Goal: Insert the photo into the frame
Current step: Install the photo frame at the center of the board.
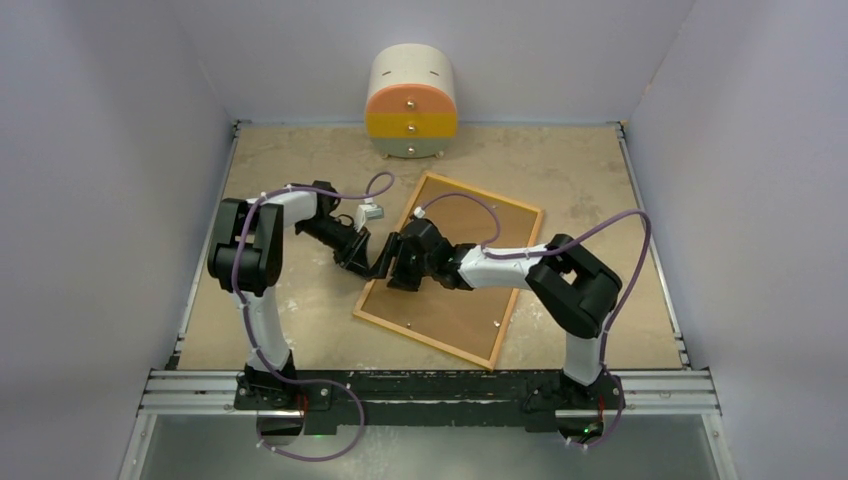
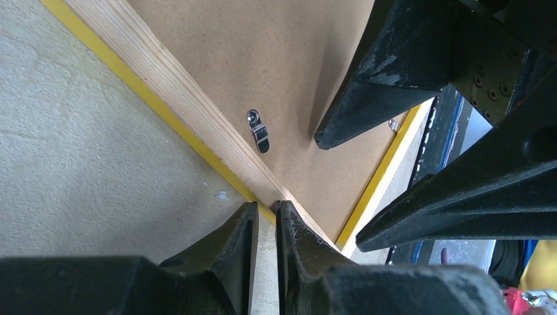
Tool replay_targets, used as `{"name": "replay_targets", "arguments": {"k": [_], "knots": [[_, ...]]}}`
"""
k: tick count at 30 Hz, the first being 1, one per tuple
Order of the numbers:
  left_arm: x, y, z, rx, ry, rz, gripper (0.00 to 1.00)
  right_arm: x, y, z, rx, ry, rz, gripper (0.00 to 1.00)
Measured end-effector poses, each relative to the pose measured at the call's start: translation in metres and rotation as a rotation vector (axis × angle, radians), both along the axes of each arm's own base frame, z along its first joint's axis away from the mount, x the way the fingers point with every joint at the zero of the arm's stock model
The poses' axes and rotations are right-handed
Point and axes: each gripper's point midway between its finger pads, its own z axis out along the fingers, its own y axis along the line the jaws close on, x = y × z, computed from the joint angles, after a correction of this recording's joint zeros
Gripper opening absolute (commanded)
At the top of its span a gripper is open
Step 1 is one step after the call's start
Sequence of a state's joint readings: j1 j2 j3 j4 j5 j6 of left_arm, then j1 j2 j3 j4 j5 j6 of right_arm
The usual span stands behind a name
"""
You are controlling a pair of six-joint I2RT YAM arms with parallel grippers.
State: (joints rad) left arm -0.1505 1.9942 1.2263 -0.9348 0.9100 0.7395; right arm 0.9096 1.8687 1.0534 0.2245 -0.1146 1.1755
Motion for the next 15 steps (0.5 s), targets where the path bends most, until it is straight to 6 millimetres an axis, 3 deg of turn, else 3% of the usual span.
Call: {"name": "replay_targets", "arguments": {"k": [9, 15], "knots": [[-0.001, 0.000, 0.000, -0.006, 0.001, 0.002, 0.17, 0.013, 0.003, 0.002, 0.004, -0.031, -0.049, 0.57], [-0.001, 0.000, -0.001, -0.011, 0.000, 0.006, 0.17, 0.013, 0.003, -0.012, -0.011, -0.014, -0.053, 0.55]]}}
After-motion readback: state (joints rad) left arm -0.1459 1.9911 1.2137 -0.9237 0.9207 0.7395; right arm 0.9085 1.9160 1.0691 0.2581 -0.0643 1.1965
